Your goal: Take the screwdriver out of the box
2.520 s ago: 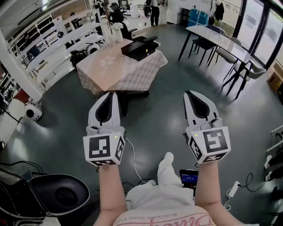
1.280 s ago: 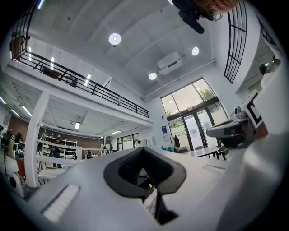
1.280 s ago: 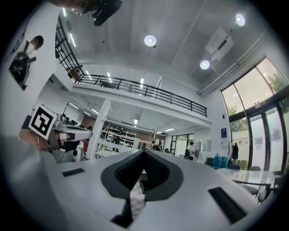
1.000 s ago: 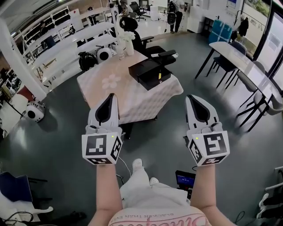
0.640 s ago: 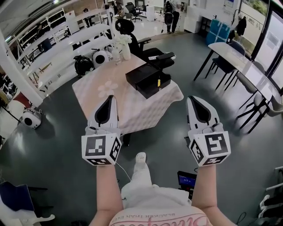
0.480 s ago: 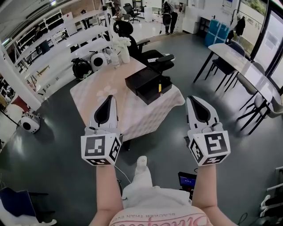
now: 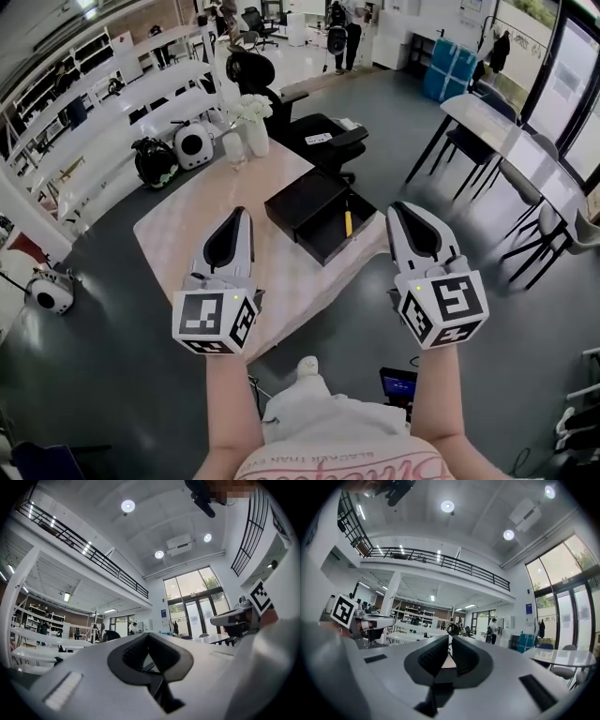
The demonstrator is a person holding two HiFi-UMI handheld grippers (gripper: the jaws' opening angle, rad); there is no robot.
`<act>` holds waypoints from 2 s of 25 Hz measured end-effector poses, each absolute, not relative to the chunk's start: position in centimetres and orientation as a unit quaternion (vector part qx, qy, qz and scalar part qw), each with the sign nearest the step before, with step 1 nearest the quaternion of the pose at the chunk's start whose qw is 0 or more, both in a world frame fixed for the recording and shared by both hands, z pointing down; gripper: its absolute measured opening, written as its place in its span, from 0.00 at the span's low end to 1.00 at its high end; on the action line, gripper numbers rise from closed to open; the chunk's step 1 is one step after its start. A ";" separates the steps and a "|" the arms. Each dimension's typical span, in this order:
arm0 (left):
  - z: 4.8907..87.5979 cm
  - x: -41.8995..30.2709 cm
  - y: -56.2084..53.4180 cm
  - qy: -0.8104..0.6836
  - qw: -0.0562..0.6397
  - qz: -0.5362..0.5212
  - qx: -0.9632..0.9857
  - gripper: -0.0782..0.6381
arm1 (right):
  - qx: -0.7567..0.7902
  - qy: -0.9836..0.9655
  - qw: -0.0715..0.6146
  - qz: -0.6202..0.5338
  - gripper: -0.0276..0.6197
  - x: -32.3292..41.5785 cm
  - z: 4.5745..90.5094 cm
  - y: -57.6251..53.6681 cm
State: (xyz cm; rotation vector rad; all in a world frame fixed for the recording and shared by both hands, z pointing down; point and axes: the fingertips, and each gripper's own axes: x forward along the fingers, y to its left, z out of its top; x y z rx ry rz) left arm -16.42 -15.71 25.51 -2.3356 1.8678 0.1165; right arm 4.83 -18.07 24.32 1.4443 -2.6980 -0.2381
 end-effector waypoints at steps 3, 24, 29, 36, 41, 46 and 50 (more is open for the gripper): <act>25.6 -18.0 -19.2 0.613 0.072 0.043 -0.786 0.12 | 0.479 -0.873 0.039 -0.079 0.05 3.4 24.2 -21.1; 28.9 -21.7 -31.8 0.586 0.032 0.036 -0.809 0.12 | 0.494 -0.862 0.113 0.002 0.50 -0.3 29.4 -32.8; 30.0 -21.1 -33.6 0.585 0.022 0.027 -0.810 0.12 | 0.494 -0.856 0.140 0.052 0.50 0.3 32.2 -35.3; 31.7 -21.2 -35.7 0.593 0.003 0.021 -0.805 0.12 | 0.486 -0.843 0.201 0.118 0.50 0.3 38.2 -38.5; 33.0 -21.0 -37.2 0.598 -0.009 0.011 -0.801 0.12 | 0.469 -0.831 0.244 0.173 0.48 0.3 42.6 -40.1; 34.0 -20.7 -38.6 0.602 -0.016 0.004 -0.799 0.12 | 0.451 -0.814 0.281 0.234 0.48 0.2 47.5 -41.6; 34.9 -20.8 -39.9 0.607 -0.024 -0.001 -0.794 0.12 | 0.442 -0.784 0.307 0.311 0.47 0.7 51.9 -42.6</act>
